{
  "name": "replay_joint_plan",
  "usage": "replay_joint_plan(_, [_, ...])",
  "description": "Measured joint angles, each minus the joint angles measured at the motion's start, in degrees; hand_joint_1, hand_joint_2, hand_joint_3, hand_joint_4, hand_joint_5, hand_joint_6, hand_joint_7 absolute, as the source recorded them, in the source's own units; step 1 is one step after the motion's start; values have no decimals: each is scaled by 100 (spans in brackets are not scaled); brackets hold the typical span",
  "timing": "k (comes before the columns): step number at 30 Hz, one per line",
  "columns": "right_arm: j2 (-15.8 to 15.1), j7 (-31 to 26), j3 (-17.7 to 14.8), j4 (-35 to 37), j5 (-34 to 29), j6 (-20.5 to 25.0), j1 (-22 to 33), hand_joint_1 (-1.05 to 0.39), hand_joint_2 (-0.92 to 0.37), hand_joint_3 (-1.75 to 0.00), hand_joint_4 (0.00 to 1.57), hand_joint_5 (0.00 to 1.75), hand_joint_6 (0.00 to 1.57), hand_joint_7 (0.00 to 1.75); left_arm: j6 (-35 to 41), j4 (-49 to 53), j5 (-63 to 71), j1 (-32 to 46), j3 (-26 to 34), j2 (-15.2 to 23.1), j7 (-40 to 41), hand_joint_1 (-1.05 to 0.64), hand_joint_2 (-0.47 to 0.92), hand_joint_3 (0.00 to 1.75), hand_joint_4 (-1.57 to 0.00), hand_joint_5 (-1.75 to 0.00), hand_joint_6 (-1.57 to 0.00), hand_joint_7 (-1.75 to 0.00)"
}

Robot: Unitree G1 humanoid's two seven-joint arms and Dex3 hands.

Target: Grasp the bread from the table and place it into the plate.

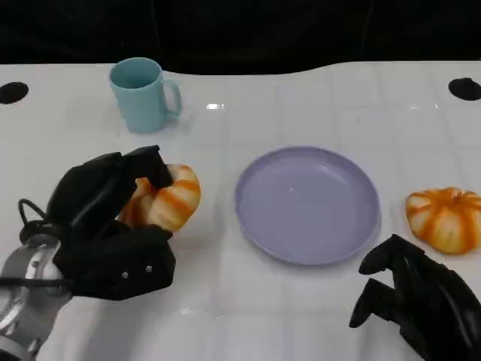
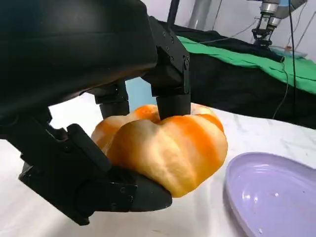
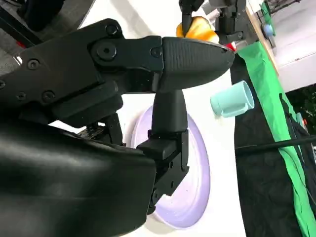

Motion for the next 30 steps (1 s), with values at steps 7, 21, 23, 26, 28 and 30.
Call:
replay_joint_plan(7, [32, -5, 4, 2, 11, 15, 0, -51, -92, -51, 63, 175, 41, 174, -262, 160, 20, -384, -122, -131, -146, -25, 58, 113, -86, -175, -68, -175])
replay_joint_plan(21, [36, -14, 13, -9, 5, 21, 31, -51, -92, -51, 63, 175, 42, 172, -413, 801, 172, -1203, -474, -572, -264, -25, 54, 114, -87, -175, -68, -175])
replay_joint_plan(23, [44, -14, 22, -17, 5, 21, 38, -51, -92, -52, 63, 175, 42, 172, -429, 894, 215, -1374, -562, -687, -279, -23, 54, 112, -87, -175, -68, -175])
replay_joint_plan(26, [53, -15, 26, -25, 5, 21, 70, -51, -92, -52, 63, 175, 42, 172, -450, 998, 259, -1580, -669, -830, -281, -22, 56, 112, -88, -175, -68, -175])
replay_joint_plan(28, [54, -14, 38, -29, 0, 20, 87, -52, -92, -52, 63, 175, 42, 172, -459, 1086, 264, -1695, -736, -947, -281, -21, 56, 111, -88, -175, -68, -175])
replay_joint_plan(30, [54, -13, 48, -31, -3, 18, 99, -52, -92, -52, 62, 175, 42, 172, -484, 1198, 271, -1778, -780, -1027, -280, -20, 55, 110, -88, -175, -68, -175])
